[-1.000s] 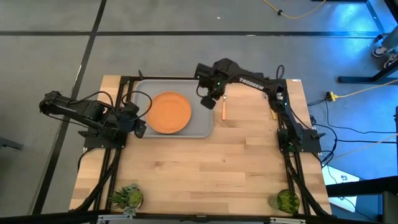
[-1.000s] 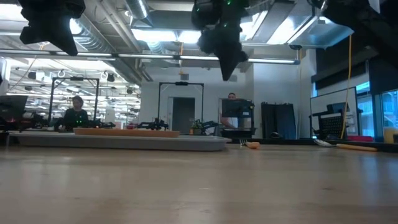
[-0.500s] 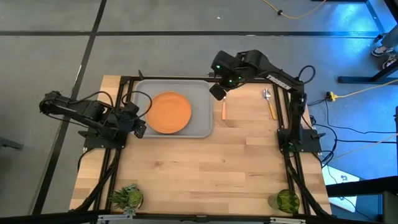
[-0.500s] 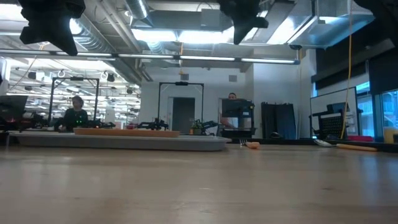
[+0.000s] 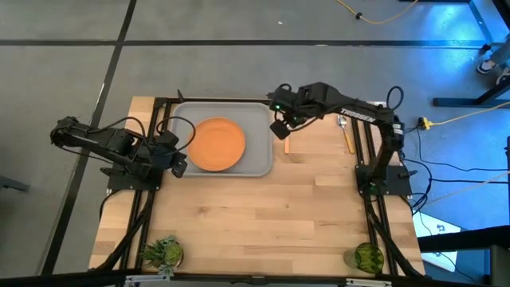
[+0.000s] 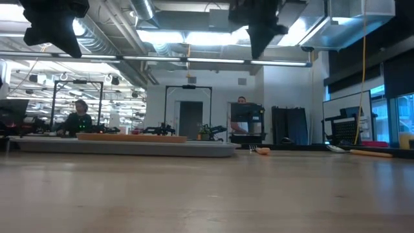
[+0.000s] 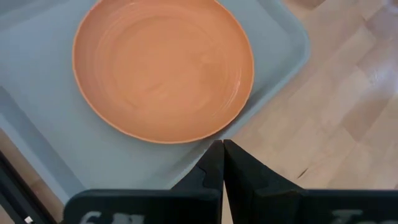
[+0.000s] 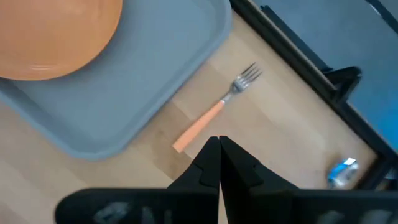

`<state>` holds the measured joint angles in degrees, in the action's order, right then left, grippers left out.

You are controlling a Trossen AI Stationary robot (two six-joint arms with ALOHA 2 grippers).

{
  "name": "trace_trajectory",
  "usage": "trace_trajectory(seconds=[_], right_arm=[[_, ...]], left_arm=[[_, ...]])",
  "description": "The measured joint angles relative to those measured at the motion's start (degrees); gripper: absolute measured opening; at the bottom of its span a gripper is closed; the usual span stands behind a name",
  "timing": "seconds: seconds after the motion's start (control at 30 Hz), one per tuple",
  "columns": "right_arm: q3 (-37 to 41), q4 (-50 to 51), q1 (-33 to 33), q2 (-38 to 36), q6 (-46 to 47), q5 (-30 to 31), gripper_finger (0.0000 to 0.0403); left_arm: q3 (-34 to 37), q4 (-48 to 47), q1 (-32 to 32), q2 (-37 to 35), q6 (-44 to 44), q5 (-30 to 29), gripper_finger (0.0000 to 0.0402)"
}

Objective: Pick and place plate/cup/fork/spoon on tray
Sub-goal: Put the orange fork on the gray serving tray to the right side of the orange plate

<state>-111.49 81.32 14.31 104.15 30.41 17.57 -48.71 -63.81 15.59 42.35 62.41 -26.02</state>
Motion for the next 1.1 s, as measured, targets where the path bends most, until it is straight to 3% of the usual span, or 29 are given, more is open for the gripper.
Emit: trace_trajectory(seconds=[0.23,0.37,0.5,0.67,0.83,1.1], right_arm=[[20.2,-16.1,3.8,-10.1,5.2,-4.1,0.0003],[26.0,-23.3,7.1,-12.0,12.2,-4.1,0.0003],[28.0,-29.7,10.7,-11.3,14.3,-7.8,0.0003],[29.4,-29.9,14.0,-9.3,9.9,-13.6,0.0018],[29.5,-29.4,17.3,-7.8,4.9,-16.2,0.0039],[29.5,-29.1,20.2,-7.2,5.5,-17.7,0.0077]], left_arm=[[0.0,0.0,0.0,0.0,0.4,0.0,0.0000],[0.0,0.1,-1.4,0.0,1.9,0.0,0.0000],[0.0,0.2,-3.7,0.0,2.0,0.7,0.0000],[0.0,0.4,-6.2,0.0,2.0,2.0,0.0000],[0.0,0.5,-8.2,0.0,2.0,3.1,0.0000],[0.0,0.5,-10.7,0.0,2.0,3.2,0.0000]])
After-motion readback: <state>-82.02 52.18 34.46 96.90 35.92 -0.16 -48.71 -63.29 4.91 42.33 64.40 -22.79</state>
